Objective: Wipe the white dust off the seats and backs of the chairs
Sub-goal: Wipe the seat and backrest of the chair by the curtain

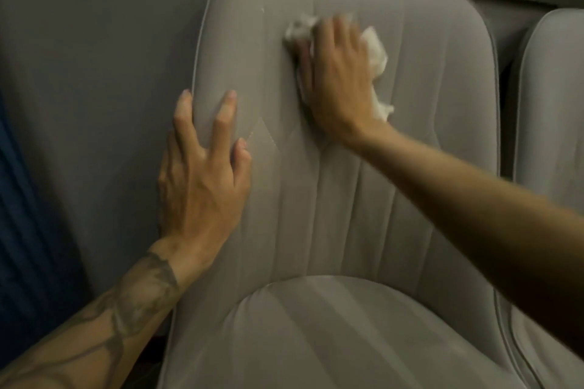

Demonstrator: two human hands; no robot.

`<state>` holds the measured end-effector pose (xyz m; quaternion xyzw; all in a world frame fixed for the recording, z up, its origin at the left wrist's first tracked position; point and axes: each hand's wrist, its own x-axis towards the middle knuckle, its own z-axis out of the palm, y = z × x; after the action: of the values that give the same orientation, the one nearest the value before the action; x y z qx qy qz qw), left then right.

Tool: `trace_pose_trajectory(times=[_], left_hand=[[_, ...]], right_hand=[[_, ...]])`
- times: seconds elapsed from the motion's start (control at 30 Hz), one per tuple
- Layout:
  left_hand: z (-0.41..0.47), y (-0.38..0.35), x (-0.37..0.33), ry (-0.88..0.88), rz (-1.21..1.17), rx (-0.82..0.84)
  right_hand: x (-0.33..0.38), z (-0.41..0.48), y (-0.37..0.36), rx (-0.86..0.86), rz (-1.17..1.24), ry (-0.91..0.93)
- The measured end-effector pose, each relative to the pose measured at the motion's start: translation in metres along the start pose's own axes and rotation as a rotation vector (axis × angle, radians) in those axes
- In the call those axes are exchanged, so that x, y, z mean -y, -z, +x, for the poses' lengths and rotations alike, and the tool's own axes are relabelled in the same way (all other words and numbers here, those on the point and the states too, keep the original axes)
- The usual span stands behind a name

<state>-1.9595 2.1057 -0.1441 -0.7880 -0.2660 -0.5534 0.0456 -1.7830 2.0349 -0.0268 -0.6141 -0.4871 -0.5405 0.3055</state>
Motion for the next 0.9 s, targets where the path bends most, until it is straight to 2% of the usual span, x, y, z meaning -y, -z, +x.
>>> trace_pose_trajectory(times=[0.1, 0.17, 0.27, 0.33, 0.4, 0.43, 0.5, 0.6, 0.67, 0.7, 0.83, 0.87, 0.9], left_hand=[[0.000, 0.000, 0.001, 0.004, -0.010, -0.002], [-0.001, 0.001, -0.002, 0.013, -0.009, 0.009], [0.000, 0.001, -0.001, 0.021, -0.004, -0.002], [0.000, 0.002, -0.001, 0.024, -0.012, 0.007], [-0.001, 0.003, -0.002, 0.023, -0.011, 0.013], [-0.001, 0.003, -0.002, 0.022, -0.010, 0.010], [0.000, 0.002, -0.002, 0.021, -0.007, 0.001], [0.000, -0.001, 0.001, 0.018, 0.005, -0.012], [0.000, -0.001, 0.001, 0.020, 0.007, -0.008], [0.000, -0.002, 0.001, 0.020, 0.008, -0.006], [0.000, 0.001, -0.002, 0.025, 0.000, 0.010], [0.000, 0.001, -0.002, 0.026, -0.002, 0.008], [0.000, 0.001, -0.003, 0.027, -0.001, 0.007]], right_hand=[[-0.001, 0.029, -0.010, -0.103, -0.034, -0.147], [0.012, -0.013, -0.012, -0.095, 0.025, -0.102], [0.032, -0.127, -0.001, 0.143, 0.131, 0.085], [0.035, -0.194, 0.006, 0.319, 0.114, 0.323], [0.024, -0.214, 0.009, 0.443, 0.091, 0.530], [0.019, -0.205, 0.008, 0.448, 0.085, 0.570], [0.015, -0.170, 0.003, 0.372, 0.122, 0.446], [0.024, -0.130, -0.005, 0.152, 0.139, 0.070], [0.036, -0.149, -0.009, 0.165, 0.148, 0.011], [0.039, -0.168, -0.009, 0.213, 0.162, 0.074], [0.026, -0.207, 0.004, 0.519, 0.214, 0.595], [0.021, -0.201, 0.005, 0.521, 0.199, 0.650], [0.017, -0.195, 0.003, 0.490, 0.187, 0.611]])
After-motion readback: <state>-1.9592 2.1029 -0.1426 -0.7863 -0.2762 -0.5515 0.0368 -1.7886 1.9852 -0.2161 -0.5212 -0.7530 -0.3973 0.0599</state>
